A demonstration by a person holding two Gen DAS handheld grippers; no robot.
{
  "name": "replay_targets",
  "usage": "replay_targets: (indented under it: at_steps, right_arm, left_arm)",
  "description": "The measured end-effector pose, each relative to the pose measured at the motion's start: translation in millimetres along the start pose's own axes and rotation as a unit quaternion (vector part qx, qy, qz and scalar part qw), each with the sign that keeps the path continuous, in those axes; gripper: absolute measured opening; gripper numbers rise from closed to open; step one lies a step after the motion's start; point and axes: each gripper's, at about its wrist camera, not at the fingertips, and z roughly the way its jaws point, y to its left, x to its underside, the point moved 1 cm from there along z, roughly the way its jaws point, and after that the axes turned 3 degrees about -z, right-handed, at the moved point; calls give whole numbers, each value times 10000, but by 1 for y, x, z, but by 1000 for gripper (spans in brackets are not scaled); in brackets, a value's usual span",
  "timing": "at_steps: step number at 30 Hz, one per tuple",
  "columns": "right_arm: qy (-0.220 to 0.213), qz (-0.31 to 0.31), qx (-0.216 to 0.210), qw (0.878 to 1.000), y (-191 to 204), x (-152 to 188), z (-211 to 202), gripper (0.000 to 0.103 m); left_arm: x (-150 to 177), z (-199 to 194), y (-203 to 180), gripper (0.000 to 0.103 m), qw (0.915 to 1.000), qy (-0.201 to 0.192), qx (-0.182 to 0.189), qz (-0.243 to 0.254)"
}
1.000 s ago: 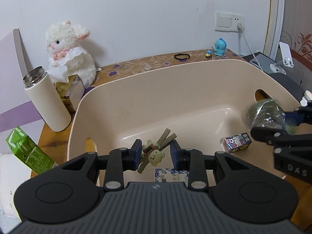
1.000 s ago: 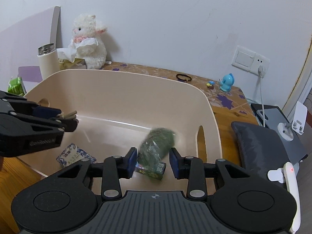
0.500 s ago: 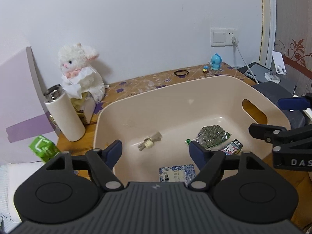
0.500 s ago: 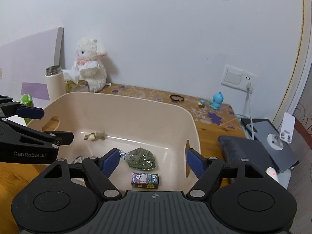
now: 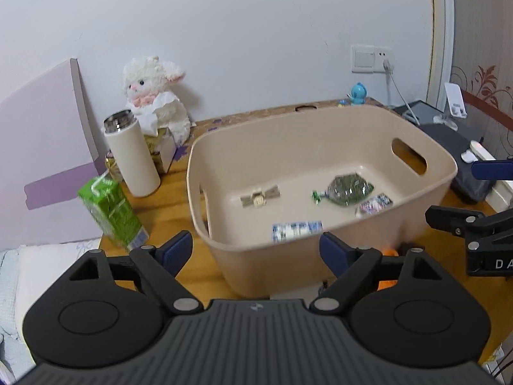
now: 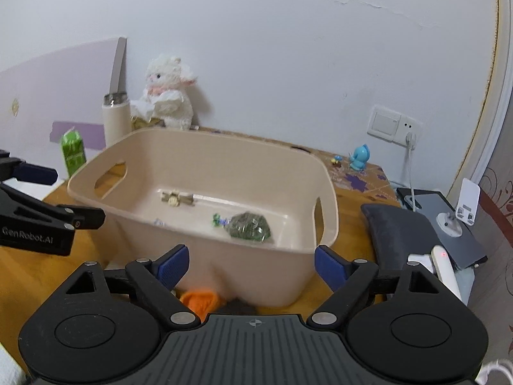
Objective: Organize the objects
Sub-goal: 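Grasp the white medicine box with left tool while right tool grasps the black cube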
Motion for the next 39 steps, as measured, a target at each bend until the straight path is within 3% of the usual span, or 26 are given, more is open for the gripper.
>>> replay_targets:
  at_steps: [17,33,39]
  right_arm:
    - [775,9,33,9970,7,55,30,87]
    - [1005,-92,-123,9948,6,69,64,87]
    - [1040,-29,-172,9944,3,71,76,87]
  left_arm:
    - [62,46,-8,91,9967,755,254,-147]
    - [74,77,-4,92,9934,961,418,-475]
    - [74,80,-11,93,9942,868,392,-509]
